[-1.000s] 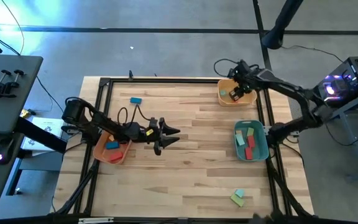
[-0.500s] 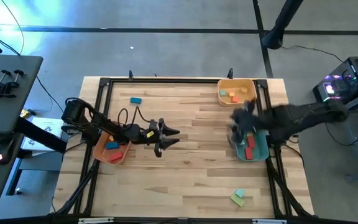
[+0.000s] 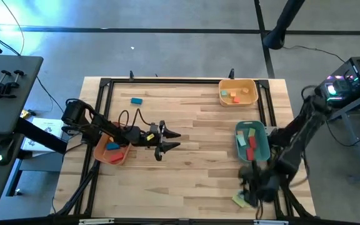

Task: Sort blocks by size
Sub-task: Put the thin green rectangular block into the green bin

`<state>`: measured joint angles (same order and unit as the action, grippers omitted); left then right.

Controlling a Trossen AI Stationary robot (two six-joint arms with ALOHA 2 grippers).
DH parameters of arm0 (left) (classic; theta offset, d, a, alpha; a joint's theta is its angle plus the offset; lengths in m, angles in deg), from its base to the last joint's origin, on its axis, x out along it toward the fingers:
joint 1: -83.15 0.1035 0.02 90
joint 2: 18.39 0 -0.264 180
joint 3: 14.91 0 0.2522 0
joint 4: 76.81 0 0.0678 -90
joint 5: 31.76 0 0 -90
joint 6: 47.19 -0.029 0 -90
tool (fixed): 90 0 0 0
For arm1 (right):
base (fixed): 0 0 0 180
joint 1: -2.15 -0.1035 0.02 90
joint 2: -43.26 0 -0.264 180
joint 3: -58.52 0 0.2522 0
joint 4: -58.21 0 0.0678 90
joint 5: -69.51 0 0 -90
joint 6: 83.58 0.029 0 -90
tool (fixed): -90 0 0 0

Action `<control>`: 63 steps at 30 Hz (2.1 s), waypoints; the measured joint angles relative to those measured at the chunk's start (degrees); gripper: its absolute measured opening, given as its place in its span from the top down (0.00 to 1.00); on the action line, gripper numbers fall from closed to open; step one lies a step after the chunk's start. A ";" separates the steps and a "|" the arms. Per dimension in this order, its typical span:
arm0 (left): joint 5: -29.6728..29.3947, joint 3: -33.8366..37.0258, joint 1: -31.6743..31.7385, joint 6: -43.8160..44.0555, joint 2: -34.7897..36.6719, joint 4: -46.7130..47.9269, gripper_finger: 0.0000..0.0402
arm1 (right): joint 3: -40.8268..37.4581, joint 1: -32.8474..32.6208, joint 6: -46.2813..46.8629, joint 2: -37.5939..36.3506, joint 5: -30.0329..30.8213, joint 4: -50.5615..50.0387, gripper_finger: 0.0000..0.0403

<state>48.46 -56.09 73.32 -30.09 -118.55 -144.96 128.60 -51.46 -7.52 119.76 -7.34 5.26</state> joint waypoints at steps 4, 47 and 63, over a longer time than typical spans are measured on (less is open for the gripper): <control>0.00 0.00 0.00 0.09 0.00 -0.16 0.52 | 0.00 -3.99 7.10 6.91 -6.89 10.15 0.54; 0.00 0.00 0.04 -0.65 -0.01 -0.18 0.52 | 4.66 20.06 -36.99 20.06 -2.14 -9.50 0.99; -4.48 -0.04 0.04 -0.61 -0.01 1.06 0.52 | -9.74 9.03 -20.77 15.09 -12.14 10.02 0.99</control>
<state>43.98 -56.13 73.37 -30.70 -118.56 -143.89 118.86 -42.43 -28.30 134.85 -19.47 15.27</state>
